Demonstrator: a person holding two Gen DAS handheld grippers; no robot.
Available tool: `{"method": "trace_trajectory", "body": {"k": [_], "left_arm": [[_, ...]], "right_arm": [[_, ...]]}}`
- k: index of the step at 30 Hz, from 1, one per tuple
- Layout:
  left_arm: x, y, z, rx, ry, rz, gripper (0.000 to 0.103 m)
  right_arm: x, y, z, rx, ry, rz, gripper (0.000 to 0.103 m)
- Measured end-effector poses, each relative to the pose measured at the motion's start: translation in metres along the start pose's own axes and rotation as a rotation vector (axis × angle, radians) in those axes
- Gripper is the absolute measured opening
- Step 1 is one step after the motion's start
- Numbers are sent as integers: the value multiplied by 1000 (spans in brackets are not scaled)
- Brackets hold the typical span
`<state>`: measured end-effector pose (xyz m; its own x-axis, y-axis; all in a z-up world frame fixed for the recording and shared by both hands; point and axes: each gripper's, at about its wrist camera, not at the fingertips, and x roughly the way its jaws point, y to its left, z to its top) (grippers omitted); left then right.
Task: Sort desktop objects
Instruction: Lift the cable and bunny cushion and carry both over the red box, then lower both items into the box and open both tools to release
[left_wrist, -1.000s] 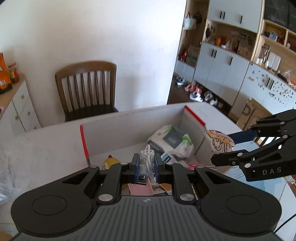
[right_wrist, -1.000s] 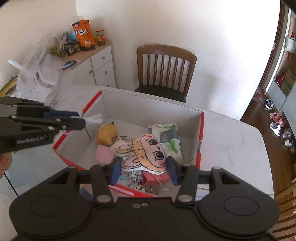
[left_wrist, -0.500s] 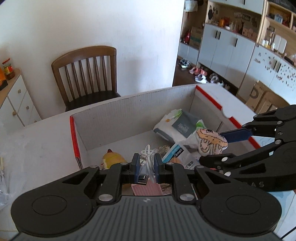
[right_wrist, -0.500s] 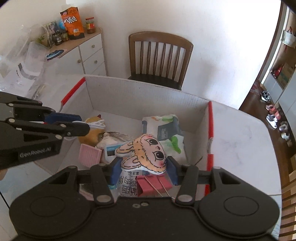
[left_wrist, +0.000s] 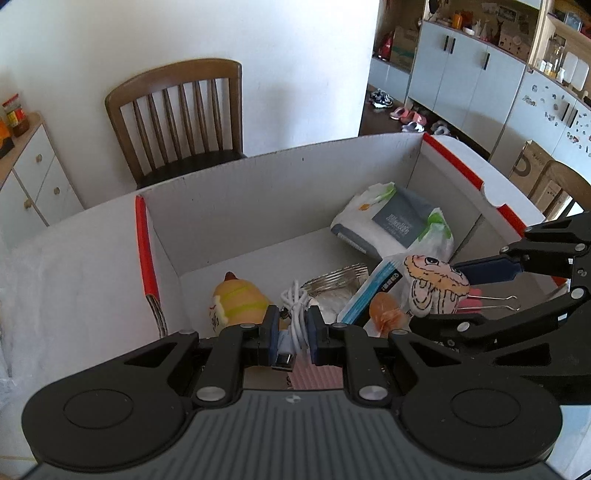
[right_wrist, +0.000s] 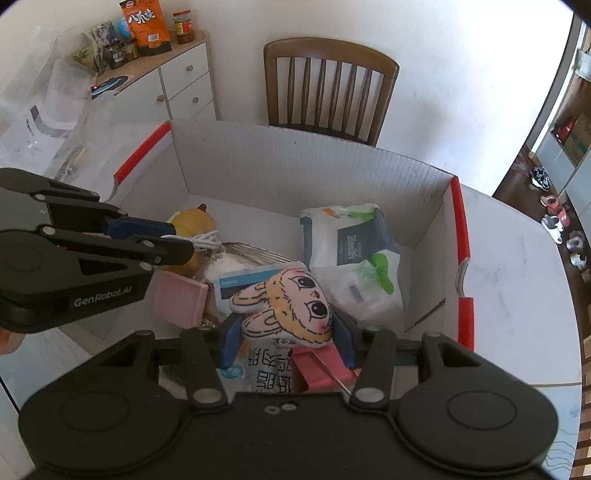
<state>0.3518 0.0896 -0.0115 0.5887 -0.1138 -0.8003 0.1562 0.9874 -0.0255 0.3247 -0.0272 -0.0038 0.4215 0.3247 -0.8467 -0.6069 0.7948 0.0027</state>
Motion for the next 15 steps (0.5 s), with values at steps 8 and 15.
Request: {"method": "trace_trajectory", "body": {"k": [8, 15], "left_arm": [[12, 1, -2, 3, 44, -8, 15], [15, 2, 1, -16, 64, -13, 15]], "right_arm": [[10, -4, -2, 8, 19, 5, 50], [14, -6, -4, 14, 26, 12, 52]]}}
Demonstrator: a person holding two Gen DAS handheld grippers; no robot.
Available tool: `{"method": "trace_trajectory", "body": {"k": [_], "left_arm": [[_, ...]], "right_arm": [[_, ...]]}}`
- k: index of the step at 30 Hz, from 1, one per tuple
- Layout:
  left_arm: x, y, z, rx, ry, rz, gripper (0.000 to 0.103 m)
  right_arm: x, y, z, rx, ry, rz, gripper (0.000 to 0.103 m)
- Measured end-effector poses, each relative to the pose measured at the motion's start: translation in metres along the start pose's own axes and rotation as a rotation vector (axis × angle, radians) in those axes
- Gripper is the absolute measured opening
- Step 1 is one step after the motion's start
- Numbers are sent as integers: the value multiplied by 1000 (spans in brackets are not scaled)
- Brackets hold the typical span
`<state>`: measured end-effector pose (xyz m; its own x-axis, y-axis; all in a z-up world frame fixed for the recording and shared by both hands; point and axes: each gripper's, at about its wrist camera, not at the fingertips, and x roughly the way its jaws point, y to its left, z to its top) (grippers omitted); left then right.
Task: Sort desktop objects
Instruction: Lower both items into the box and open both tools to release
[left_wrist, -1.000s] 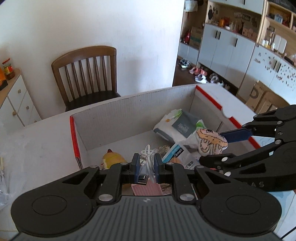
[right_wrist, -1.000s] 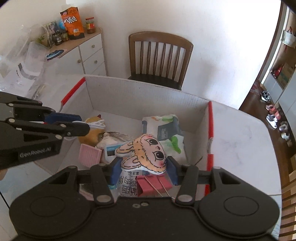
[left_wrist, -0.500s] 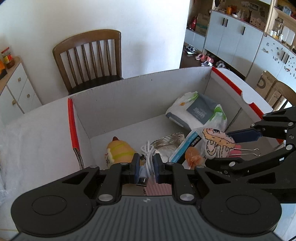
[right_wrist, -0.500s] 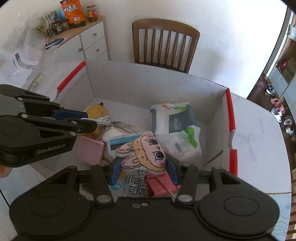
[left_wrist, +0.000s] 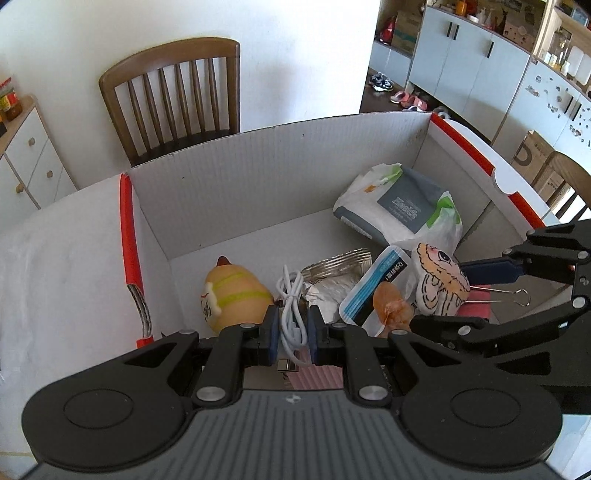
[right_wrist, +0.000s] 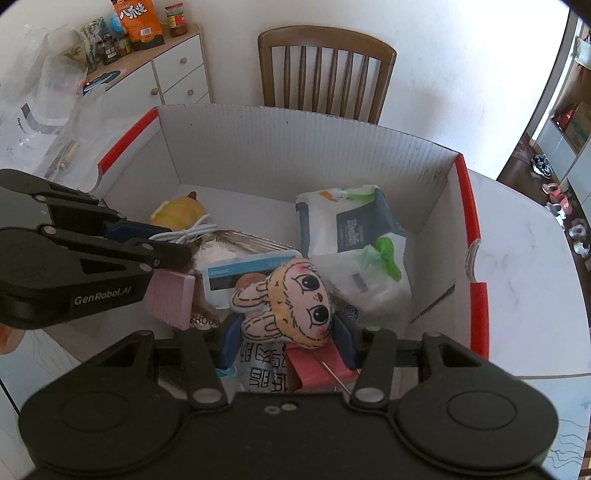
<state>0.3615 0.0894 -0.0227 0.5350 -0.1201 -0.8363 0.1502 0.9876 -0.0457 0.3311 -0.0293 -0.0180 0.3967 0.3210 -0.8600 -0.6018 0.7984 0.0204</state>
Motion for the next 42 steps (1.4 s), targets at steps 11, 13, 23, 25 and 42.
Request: {"method": "trace_trajectory", "body": {"k": [11, 13, 23, 25, 42], "left_arm": [[-7, 4, 1, -44, 0, -14, 17], [-12, 4, 0, -49, -8, -23, 21], [-46, -1, -4, -62, -74, -39, 22], [-52, -4, -4, -63, -83, -41, 22], [-95, -25, -23, -52, -162, -34, 83]], "right_arm": [[-10, 0, -5, 9, -18, 25, 65], [-14, -1, -4, 14, -28, 34, 65], [-49, -8, -10, 22, -81, 75, 69], [-56, -10, -11, 26, -95, 80, 74], [-95, -24, -32, 60, -169, 118, 78]]}}
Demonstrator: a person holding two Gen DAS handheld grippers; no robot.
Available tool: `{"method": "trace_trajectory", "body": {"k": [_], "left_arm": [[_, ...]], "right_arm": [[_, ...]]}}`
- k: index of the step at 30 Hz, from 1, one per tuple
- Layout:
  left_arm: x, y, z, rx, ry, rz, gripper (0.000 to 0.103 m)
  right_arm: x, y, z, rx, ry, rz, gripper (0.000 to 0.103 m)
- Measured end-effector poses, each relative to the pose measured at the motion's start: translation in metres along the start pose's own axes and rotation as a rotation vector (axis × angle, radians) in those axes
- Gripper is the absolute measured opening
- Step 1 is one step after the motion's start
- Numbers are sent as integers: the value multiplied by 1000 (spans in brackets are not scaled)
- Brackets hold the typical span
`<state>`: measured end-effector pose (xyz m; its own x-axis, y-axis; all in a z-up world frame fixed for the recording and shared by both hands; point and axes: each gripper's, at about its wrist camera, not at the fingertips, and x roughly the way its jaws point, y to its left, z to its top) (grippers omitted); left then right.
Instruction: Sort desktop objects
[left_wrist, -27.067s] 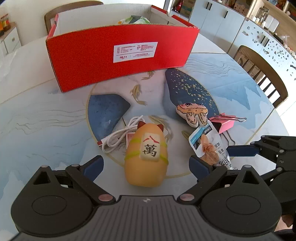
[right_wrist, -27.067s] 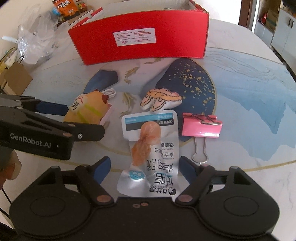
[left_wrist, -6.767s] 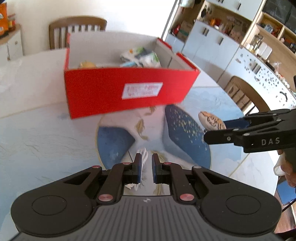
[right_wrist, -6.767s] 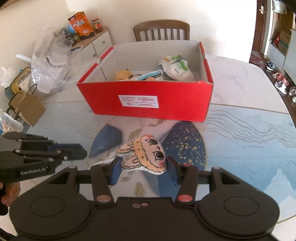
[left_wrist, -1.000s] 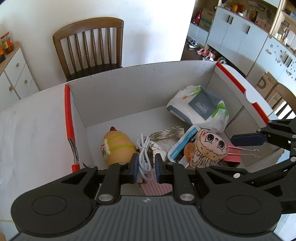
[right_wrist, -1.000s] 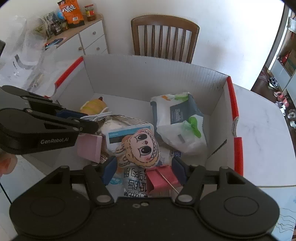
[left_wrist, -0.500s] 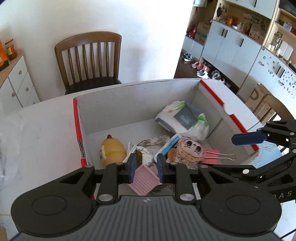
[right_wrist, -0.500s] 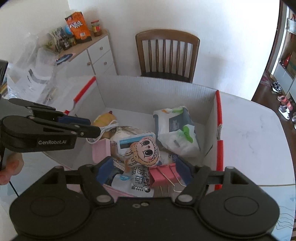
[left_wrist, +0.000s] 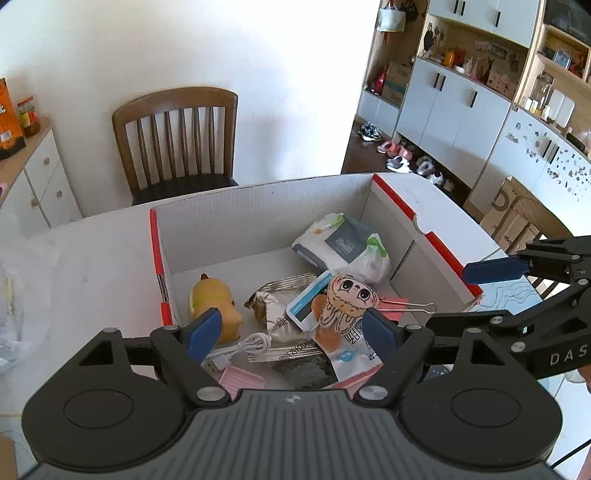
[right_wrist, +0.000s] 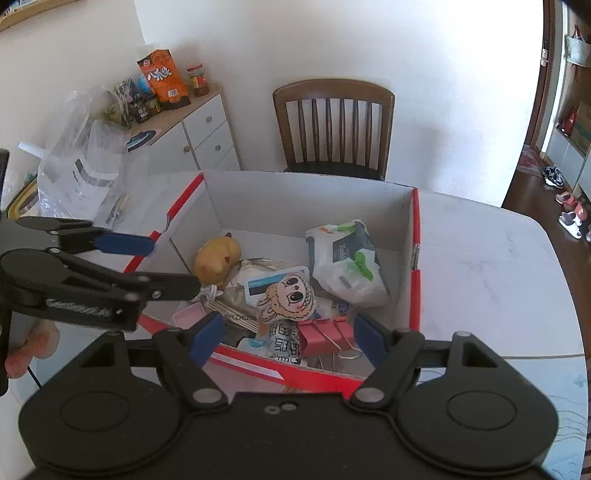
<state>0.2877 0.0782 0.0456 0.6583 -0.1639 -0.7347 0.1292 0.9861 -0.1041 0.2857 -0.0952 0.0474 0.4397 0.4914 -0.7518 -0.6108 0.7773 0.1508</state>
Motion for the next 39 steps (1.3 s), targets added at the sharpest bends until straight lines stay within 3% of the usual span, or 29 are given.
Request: {"method": "trace_trajectory", "body": {"k": [12, 22, 32, 36, 39], "left_arm": [[-26, -15, -14, 12, -60, 55, 83], [-36, -18, -29, -21, -54, 61, 83], [-44, -22, -40, -37, -44, 67, 83], [-47, -25, -45, -38, -46, 85, 102], [-50, -27, -48, -39, -46, 98, 102]], "right_arm": [[-20, 4, -12, -18, -52, 24, 86], [-29, 0, -27, 5, -65, 25, 88], [-39, 1, -41, 7, -102, 19, 97], [-45, 1, -47, 10, -123, 8, 102], [-50, 1, -51, 14, -140, 2, 102]]}}
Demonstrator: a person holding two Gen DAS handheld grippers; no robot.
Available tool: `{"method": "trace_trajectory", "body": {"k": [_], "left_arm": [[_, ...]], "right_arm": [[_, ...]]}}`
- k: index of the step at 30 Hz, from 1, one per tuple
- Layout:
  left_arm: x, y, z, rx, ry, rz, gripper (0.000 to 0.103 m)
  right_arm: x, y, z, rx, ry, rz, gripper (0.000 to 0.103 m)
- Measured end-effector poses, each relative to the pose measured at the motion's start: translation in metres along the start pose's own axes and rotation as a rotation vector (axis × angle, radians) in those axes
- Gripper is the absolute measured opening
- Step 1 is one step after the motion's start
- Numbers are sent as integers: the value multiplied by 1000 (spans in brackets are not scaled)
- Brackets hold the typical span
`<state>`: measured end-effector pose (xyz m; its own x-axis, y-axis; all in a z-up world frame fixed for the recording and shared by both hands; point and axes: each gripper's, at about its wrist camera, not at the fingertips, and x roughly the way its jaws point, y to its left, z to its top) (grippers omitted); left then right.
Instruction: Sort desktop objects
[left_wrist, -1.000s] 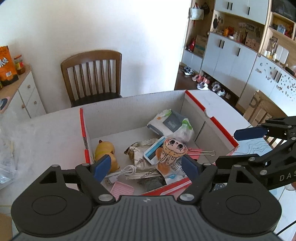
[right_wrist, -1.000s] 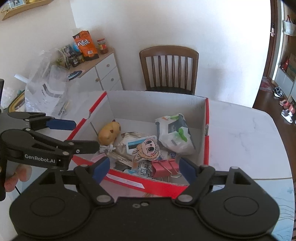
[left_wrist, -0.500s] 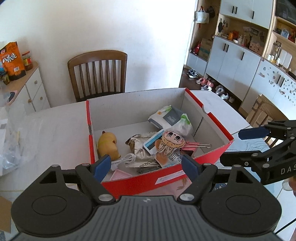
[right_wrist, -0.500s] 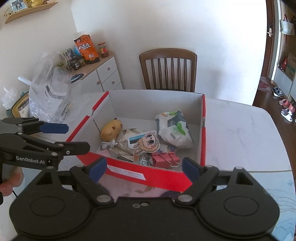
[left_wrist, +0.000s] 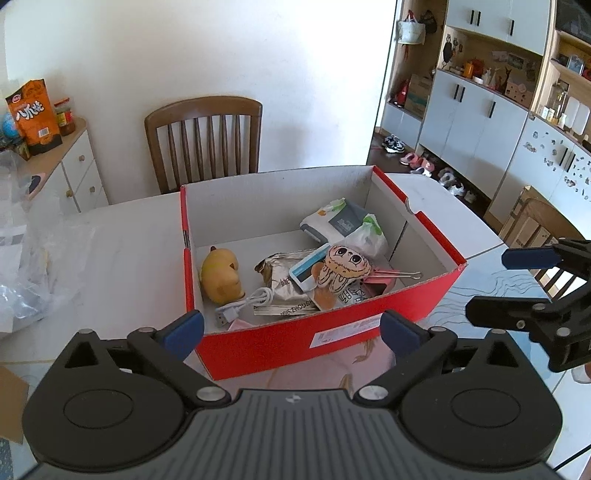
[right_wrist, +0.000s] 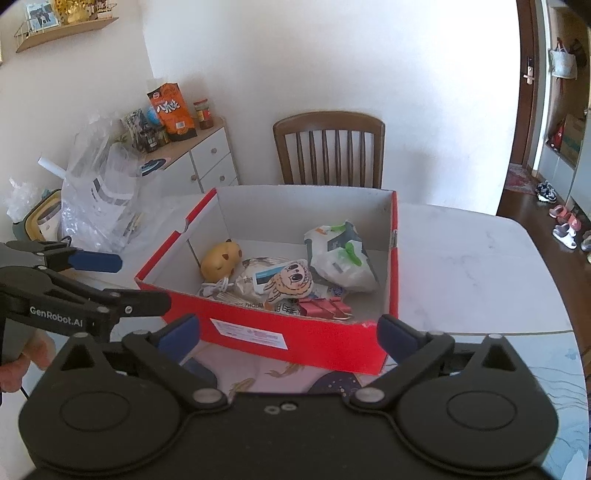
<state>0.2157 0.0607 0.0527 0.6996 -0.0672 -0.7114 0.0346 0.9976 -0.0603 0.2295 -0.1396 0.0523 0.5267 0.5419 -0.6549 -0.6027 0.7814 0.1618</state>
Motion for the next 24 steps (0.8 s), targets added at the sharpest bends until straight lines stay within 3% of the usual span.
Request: {"method": "trace_trajectory", "body": {"k": [24], "left_arm": [[-15, -9, -14, -23, 16, 14, 102]], "right_arm": [[-13, -4, -15, 33, -7, -8, 102]]}}
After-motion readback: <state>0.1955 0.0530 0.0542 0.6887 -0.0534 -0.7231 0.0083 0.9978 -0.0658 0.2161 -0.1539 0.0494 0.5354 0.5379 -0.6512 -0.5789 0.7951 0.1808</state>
